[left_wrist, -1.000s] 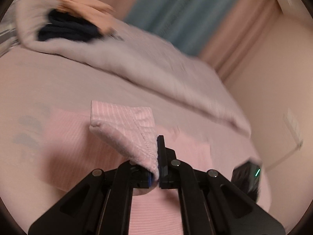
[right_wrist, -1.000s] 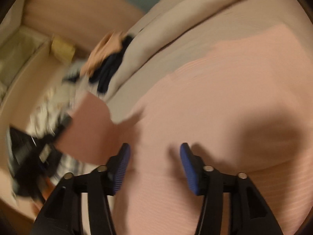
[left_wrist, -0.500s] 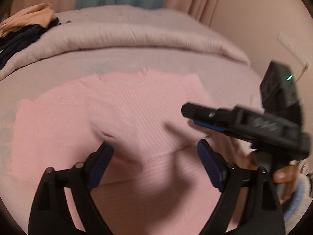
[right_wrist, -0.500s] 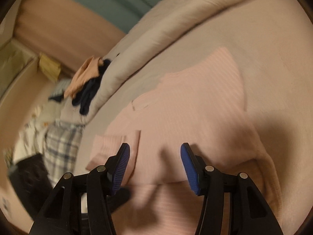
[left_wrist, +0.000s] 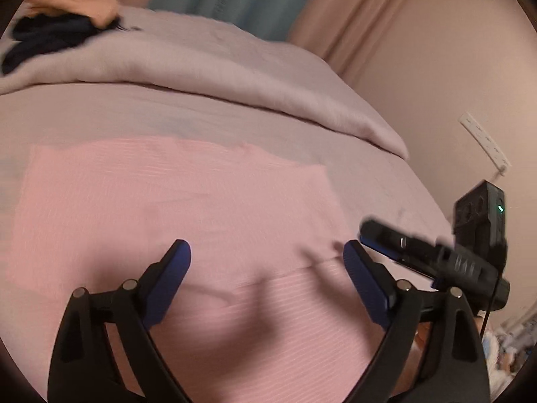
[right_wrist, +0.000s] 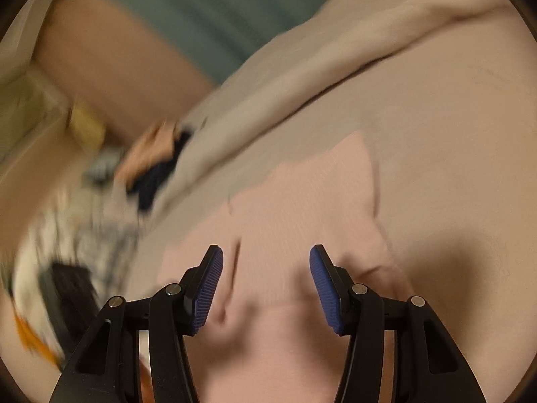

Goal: Fold small clothes

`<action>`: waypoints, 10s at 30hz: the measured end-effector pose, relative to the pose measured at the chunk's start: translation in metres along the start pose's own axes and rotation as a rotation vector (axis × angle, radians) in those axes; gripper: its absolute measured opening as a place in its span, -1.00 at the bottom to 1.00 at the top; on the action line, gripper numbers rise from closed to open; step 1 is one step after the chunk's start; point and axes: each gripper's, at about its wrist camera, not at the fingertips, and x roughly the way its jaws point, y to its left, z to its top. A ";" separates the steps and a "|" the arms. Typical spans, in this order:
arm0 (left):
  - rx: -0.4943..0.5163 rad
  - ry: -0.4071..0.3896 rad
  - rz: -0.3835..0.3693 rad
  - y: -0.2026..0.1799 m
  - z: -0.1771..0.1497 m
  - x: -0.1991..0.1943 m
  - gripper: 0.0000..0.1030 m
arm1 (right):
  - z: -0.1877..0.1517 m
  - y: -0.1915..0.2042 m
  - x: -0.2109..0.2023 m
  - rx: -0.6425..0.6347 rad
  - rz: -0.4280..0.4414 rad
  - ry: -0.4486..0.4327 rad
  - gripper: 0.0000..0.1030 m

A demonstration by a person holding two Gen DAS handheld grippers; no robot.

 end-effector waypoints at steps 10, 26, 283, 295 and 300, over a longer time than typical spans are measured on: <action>-0.292 -0.144 0.184 0.107 -0.049 -0.078 0.80 | -0.056 0.133 0.094 -0.675 -0.049 0.168 0.06; -0.221 -0.033 0.345 0.129 -0.054 -0.056 0.78 | 0.014 0.093 0.070 -0.316 -0.070 -0.060 -0.85; -0.582 0.093 -0.056 0.135 0.005 -0.029 -0.71 | -0.011 0.097 0.085 -0.448 -0.079 0.361 -0.70; -0.354 0.052 -0.061 0.014 0.052 -0.015 -0.76 | 0.017 0.005 0.052 0.158 0.230 0.280 -0.19; -0.236 0.164 -0.060 -0.050 0.051 0.047 -0.75 | 0.036 -0.051 0.033 0.434 0.469 0.208 0.11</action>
